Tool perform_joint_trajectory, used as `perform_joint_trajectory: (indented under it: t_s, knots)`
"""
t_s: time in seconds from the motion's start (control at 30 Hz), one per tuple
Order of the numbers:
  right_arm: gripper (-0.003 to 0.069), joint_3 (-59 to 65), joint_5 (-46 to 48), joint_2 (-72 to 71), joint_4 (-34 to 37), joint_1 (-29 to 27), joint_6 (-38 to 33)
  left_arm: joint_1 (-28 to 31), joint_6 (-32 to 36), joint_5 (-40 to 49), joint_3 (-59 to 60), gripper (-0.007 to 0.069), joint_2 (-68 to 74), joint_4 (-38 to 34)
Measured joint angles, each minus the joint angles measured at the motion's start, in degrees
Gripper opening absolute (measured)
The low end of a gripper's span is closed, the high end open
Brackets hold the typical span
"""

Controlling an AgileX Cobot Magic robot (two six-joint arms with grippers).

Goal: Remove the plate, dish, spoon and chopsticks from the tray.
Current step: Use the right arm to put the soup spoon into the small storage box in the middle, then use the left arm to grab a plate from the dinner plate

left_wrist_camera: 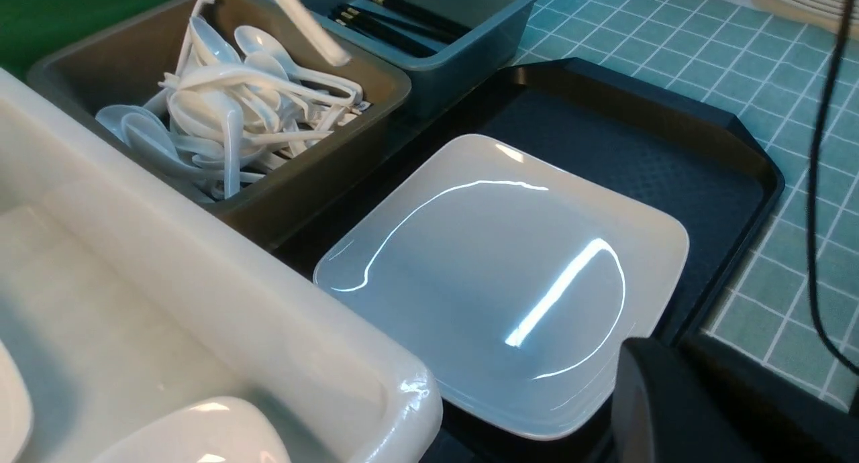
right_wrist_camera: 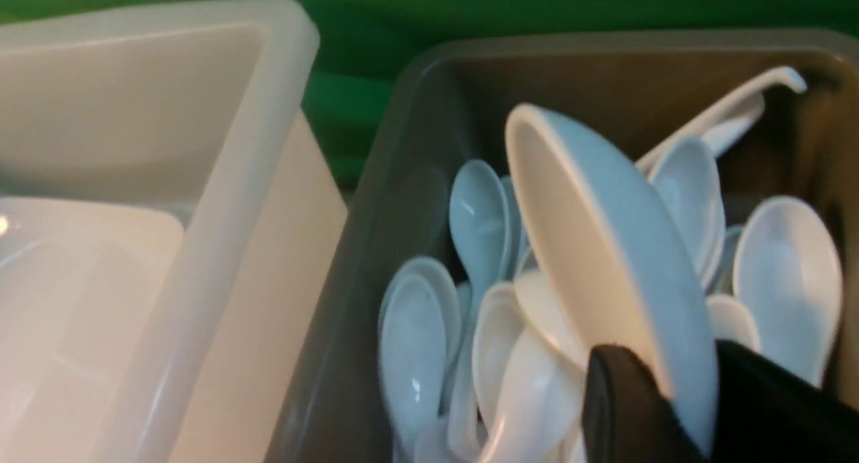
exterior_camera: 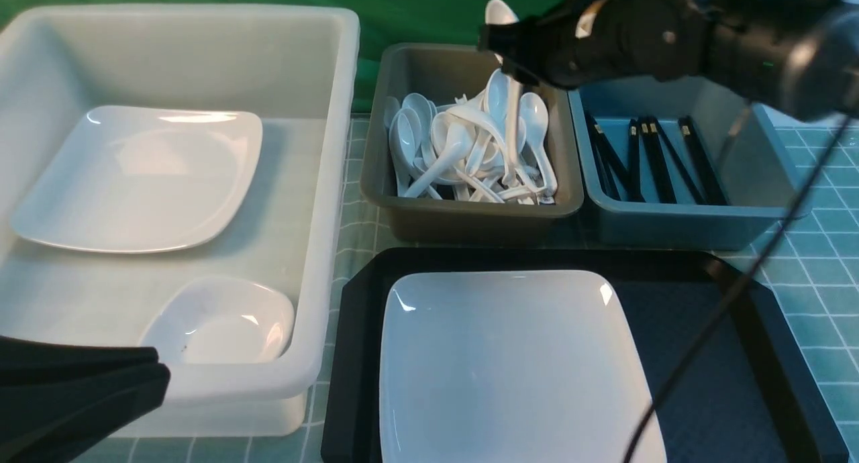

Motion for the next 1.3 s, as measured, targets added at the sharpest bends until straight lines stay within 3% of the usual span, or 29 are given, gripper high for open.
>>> perform_joint_trajectory:
  t_s: [0.03,0.07,0.17,0.27,0.43,0.47,0.5,0.53,0.57,0.63,0.7,0.73,0.8,0.97,1.1,1.3]
  knots:
    - [0.0277,-2.2,0.7,1.4,0.3,-0.2,-0.3,0.0,0.0,0.0,0.1,0.0017,0.0,-0.1]
    - [0.0290,-2.6,0.9,1.8,0.0,-0.3,-0.6,0.0,0.0,-0.1,0.1,0.0017,0.0,-0.1]
    - [0.0499,-6.3,4.8,4.7,0.0,-1.1,-3.5,0.0,0.0,0.0,0.3,0.0017,0.1,-0.1]
    - [0.0570,-6.9,8.7,3.9,-0.1,-1.4,-6.4,0.0,0.0,0.5,0.3,0.0017,0.9,-0.1]
    - [0.0444,-6.9,19.2,-1.6,0.0,-1.3,-13.8,0.0,1.4,1.0,0.3,0.0017,4.5,-0.1]
    - [0.0336,-7.0,26.1,-5.4,0.0,-1.1,-17.8,0.0,4.5,1.3,0.3,0.0017,7.4,-0.1]
    - [0.0321,-7.0,27.1,-5.8,0.0,-1.0,-18.4,0.0,5.0,1.4,0.3,0.0017,7.4,-0.2]
    - [0.0260,-7.1,31.0,-7.5,-0.2,-0.8,-20.4,0.0,7.4,1.6,0.3,0.0017,9.4,-0.3]
    - [0.0144,-7.1,38.6,-10.5,-0.3,-0.1,-23.3,0.0,13.2,2.3,0.3,0.0017,12.7,-0.9]
    - [0.0051,-5.1,45.8,-15.6,-0.6,1.2,-25.6,-1.2,22.5,2.8,0.3,0.0017,18.9,-3.1]
    - [0.0038,-3.4,47.2,-18.5,-0.9,1.9,-25.8,-2.5,26.1,2.4,0.3,0.0017,22.0,-4.7]
    - [0.0034,0.3,48.1,-21.8,-1.4,3.2,-25.8,-4.7,31.6,1.8,0.3,0.0017,25.4,-6.0]
    - [0.0035,6.3,47.9,-27.1,-2.4,5.2,-24.4,-9.1,35.8,0.0,0.3,0.0017,29.8,-5.1]
    - [0.0041,23.9,43.2,-42.1,-3.3,10.2,-20.7,-16.9,37.9,-5.1,0.3,0.0023,40.2,4.6]
    - [0.0048,33.4,39.6,-50.7,-3.3,12.0,-18.3,-18.6,38.7,-7.0,0.3,0.0060,45.5,9.1]
    - [0.0055,44.5,36.1,-64.0,-3.3,12.5,-12.7,-18.8,38.8,-8.9,0.3,0.0251,52.0,13.1]
